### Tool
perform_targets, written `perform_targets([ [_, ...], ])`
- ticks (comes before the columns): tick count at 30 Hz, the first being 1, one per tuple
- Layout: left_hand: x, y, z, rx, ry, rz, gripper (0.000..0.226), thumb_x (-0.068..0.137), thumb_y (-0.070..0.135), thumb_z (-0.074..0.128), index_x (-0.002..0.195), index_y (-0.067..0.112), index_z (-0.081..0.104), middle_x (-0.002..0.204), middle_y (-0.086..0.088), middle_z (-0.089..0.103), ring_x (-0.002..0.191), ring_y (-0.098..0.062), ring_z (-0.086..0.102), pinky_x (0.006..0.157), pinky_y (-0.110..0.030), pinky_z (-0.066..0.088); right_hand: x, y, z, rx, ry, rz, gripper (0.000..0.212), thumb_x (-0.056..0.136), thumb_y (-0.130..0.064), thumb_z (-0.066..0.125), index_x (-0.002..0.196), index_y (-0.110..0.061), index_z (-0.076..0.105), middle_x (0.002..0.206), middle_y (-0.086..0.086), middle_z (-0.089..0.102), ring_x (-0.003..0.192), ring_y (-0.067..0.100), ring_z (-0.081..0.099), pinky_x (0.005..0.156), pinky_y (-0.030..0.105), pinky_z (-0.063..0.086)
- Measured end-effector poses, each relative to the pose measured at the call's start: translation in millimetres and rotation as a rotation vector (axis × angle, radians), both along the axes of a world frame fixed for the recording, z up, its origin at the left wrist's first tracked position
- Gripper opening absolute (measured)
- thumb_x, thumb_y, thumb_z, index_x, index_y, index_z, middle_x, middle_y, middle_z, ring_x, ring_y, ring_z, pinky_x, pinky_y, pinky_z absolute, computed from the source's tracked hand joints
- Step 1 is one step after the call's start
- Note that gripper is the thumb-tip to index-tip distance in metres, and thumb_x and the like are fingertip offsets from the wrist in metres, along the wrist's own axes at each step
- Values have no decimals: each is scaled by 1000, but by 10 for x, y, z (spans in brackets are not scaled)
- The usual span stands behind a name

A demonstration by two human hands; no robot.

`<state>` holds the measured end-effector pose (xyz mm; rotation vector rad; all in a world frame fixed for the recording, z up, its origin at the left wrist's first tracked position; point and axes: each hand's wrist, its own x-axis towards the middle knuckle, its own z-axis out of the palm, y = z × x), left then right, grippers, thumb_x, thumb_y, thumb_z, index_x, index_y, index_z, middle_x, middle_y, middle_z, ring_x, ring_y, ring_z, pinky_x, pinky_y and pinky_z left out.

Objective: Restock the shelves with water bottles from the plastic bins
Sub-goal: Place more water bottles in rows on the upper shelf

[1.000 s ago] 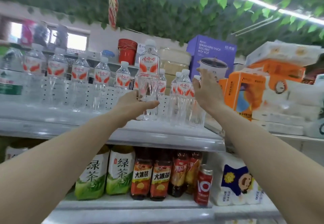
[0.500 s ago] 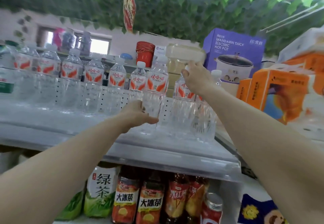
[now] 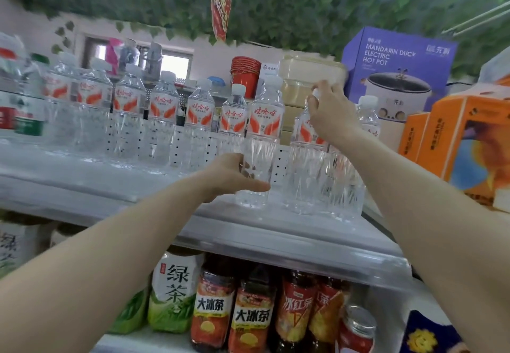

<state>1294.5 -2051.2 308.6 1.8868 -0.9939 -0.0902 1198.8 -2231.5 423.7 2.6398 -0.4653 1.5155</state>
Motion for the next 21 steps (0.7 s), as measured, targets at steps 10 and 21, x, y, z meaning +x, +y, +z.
perform_targets([
  [10,43,-67,-1,77,-62,84,73,61,39,89,120,12,55,115,-4,61,105,-24,59,93,-44,52,-76,38,-54,-13,-41,45,36,104,-30,34,133,-9,42,126,20,53,107,37,53,76,35,32],
  [21,14,-178,-4,135,-117,194,77,64,48,85,125,13,51,115,-5,58,100,-23,58,89,-40,53,-93,43,-74,21,-28,73,35,105,-31,32,133,-12,39,121,20,57,97,33,53,72,36,31],
])
